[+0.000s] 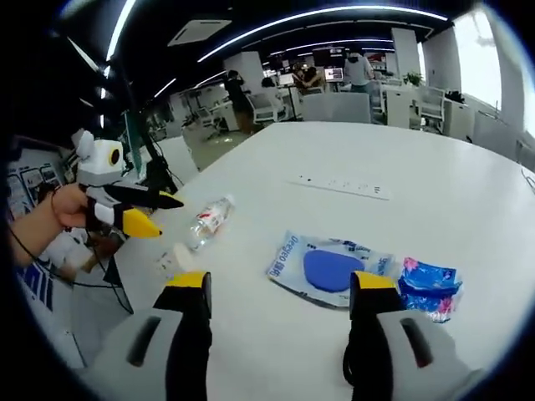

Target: Arrange the tabletop items into an orderly group along one side of the table until the central work area is clear of visible clutter.

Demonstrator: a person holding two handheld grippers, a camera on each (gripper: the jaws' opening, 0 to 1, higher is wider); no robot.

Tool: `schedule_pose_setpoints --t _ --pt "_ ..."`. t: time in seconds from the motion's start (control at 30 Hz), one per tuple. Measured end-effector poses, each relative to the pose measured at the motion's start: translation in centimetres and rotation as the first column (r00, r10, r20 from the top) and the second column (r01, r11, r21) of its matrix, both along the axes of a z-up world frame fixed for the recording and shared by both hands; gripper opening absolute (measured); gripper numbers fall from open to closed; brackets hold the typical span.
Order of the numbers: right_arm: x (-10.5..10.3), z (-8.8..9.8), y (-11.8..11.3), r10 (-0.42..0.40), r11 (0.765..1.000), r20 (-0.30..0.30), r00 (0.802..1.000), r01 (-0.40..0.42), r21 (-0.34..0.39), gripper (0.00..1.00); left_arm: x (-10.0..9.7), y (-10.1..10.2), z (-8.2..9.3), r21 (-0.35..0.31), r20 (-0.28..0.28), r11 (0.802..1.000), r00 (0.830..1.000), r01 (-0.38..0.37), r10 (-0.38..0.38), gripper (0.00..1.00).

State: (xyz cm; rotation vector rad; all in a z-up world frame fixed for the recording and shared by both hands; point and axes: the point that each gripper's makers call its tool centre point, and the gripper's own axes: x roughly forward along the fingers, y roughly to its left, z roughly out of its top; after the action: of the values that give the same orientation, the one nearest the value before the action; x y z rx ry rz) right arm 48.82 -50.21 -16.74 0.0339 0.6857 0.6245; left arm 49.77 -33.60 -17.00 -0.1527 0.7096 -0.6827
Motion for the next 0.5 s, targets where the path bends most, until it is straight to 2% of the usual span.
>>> schedule_pose_setpoints --t 0.5 --pt "-1.1 2.2 6.3 0.103 0.994 0.022 0.994 -0.104 0.045 0.71 -1.9 4.8 2.3 -0.008 0.036 0.999 0.999 -0.036 0.037 0.79"
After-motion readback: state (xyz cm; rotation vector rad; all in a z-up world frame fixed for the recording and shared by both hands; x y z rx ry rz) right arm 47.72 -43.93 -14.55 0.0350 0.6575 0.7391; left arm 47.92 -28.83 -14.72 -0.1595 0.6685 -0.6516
